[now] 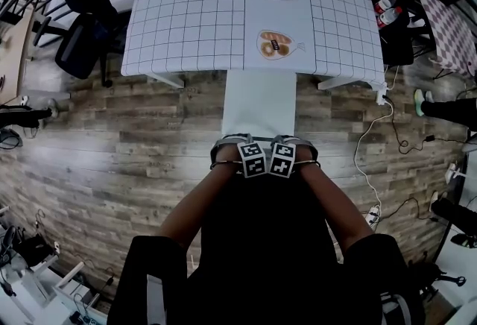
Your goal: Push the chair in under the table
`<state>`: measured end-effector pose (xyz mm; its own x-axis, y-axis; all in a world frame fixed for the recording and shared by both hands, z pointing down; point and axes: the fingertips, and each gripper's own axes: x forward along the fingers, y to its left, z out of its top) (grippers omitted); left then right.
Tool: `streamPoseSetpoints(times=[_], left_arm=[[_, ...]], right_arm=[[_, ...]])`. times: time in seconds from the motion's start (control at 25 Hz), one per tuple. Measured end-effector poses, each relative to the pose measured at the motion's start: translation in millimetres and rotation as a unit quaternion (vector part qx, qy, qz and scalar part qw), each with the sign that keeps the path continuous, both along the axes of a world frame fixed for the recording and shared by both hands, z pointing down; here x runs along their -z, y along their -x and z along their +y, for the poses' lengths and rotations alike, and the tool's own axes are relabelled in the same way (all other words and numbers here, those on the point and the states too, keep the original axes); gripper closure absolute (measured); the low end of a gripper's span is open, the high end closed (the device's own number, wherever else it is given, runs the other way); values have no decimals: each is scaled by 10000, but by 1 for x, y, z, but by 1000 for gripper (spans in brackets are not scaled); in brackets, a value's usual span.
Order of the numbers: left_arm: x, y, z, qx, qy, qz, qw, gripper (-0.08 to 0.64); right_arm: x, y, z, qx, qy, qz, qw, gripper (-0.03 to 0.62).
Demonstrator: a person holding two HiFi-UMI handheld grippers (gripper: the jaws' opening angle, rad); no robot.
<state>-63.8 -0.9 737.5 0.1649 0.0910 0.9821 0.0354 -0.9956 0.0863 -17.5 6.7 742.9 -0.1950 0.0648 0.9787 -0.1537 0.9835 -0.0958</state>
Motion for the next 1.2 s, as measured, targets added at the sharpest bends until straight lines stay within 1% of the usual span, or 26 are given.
streamPoseSetpoints(times=[0.24,0.44,0.64,0.8,1.04,1.2], left_arm=[[-12,-1,-17,16,-16,32,10000,463],[-16,-4,-40,-44,-87,70,9999,463],[-19,-1,-59,-137,-41,35,9999,463],[-19,-7,-83,-133,-93,20,9999,462],[-21,-19,-108,-142,-145,23,9998,463],[-23,-26,-117,-144,-22,24,9999,449]], right_arm=[[-11,-2,-18,-68,-78,184,9998,511],[-15,-6,-40,-254,-198,226,9992,509],[-19,-4,-58,-359,-154,193,9990,508],[-18,-9,-83,-341,-229,187,9990,507],[-19,-20,-107,-318,-304,191,9988,509],[-22,-28,-116,-316,-214,204,9991,509]])
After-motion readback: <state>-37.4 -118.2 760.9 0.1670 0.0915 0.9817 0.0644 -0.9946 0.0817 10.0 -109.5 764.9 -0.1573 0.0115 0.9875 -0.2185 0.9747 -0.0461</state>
